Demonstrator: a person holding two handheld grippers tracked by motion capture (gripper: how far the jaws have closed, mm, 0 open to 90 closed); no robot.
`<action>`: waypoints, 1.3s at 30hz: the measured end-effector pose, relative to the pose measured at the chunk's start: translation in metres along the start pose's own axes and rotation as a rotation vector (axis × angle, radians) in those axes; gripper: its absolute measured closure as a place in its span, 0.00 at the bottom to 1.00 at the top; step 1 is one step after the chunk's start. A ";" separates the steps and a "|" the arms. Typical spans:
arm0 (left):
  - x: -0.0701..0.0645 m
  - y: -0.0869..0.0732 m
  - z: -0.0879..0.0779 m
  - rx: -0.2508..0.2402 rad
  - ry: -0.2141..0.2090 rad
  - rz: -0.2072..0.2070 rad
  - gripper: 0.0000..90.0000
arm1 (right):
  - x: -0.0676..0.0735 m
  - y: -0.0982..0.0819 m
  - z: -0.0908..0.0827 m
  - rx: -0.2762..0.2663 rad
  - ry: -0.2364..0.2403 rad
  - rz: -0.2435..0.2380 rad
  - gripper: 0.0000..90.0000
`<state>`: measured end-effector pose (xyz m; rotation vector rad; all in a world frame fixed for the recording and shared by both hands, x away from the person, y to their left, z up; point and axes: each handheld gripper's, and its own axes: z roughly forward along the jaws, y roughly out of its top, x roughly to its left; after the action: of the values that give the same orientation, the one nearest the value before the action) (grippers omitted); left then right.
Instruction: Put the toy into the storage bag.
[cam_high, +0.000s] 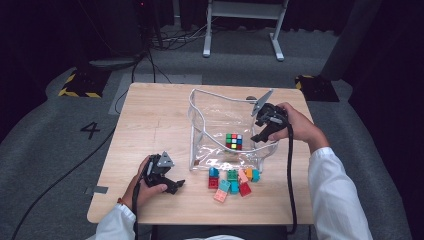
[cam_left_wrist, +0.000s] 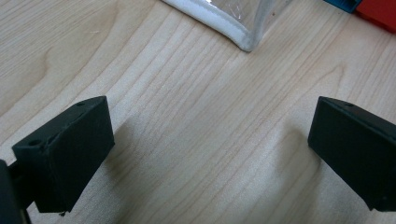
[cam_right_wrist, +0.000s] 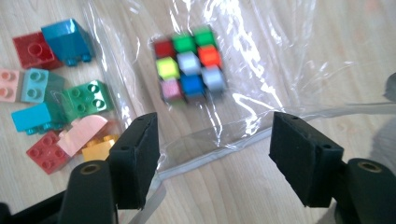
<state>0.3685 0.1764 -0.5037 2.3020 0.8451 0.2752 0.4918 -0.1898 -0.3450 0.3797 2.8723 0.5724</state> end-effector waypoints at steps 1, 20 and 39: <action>0.000 0.000 0.000 0.001 -0.004 -0.001 0.00 | 0.000 -0.004 -0.006 -0.042 -0.016 0.016 0.36; 0.000 0.000 0.000 -0.001 0.000 0.002 0.00 | 0.021 -0.054 -0.069 -0.431 -0.206 0.158 0.28; 0.000 0.000 0.000 -0.001 0.000 0.002 0.00 | 0.070 -0.145 -0.085 -0.569 -0.325 0.289 0.26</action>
<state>0.3687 0.1764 -0.5037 2.3016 0.8429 0.2766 0.3752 -0.3297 -0.3349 0.7110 2.2324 1.2066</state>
